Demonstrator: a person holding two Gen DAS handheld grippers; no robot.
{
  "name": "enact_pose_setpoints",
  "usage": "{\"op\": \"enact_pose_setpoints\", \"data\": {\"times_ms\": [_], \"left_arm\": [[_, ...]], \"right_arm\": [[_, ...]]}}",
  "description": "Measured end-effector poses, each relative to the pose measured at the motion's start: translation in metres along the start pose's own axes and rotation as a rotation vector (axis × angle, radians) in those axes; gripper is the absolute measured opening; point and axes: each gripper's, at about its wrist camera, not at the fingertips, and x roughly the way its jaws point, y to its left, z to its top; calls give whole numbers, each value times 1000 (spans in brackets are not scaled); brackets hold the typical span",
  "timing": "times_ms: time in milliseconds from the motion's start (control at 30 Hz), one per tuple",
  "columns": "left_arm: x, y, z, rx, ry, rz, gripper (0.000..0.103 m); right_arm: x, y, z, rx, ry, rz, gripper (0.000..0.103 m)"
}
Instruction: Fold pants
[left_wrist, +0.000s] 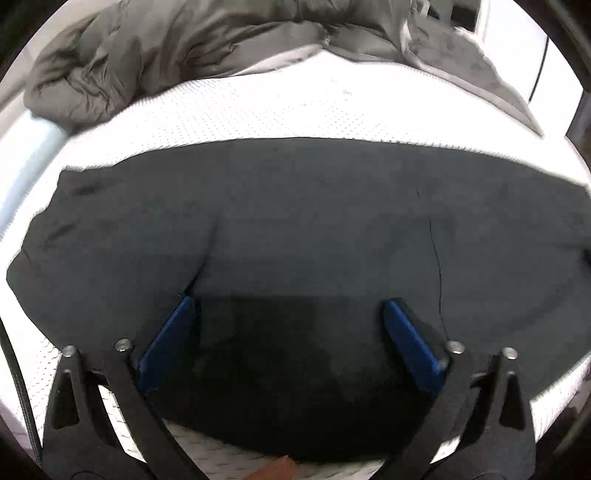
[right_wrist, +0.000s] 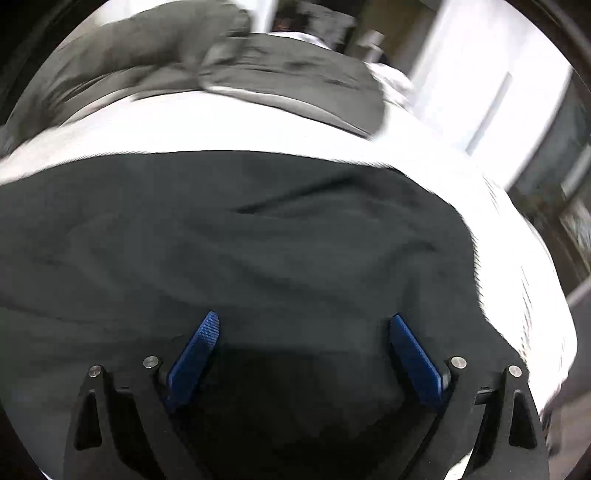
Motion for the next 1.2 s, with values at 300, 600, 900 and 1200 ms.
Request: {"op": "enact_pose_setpoints", "data": {"times_ms": [300,600,900,1200], "left_arm": [[-86,27,-59,41,-195,-36,98],[-55,113,-68,-29,-105,104,26],[-71,134,-42,-22,-140,169,38],[-5,168,-5,-91,-31,133,26]], "right_arm": [[-7,8,-5,-62,-23,19,94],[-6,4,-6,-53,-24,59,94],[-4,3,-6,-52,-23,56,94],[-1,2,-5,-56,-28,73,94]]}}
